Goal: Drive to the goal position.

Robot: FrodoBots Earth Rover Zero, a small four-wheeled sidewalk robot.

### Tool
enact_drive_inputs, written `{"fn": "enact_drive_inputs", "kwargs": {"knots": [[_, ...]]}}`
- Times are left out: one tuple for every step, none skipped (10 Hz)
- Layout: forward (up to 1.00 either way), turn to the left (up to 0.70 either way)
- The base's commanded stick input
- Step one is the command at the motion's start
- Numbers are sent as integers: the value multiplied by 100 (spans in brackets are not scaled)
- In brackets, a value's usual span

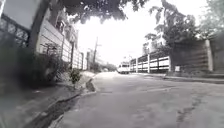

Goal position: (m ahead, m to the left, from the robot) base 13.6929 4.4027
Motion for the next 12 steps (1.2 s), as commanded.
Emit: {"fn": "enact_drive_inputs", "kwargs": {"knots": [[70, 0], [70, 0], [70, 0], [70, 0], [70, 0], [70, 0], [70, 0], [70, -2], [70, -7], [70, -25], [70, -32], [70, -32]]}}
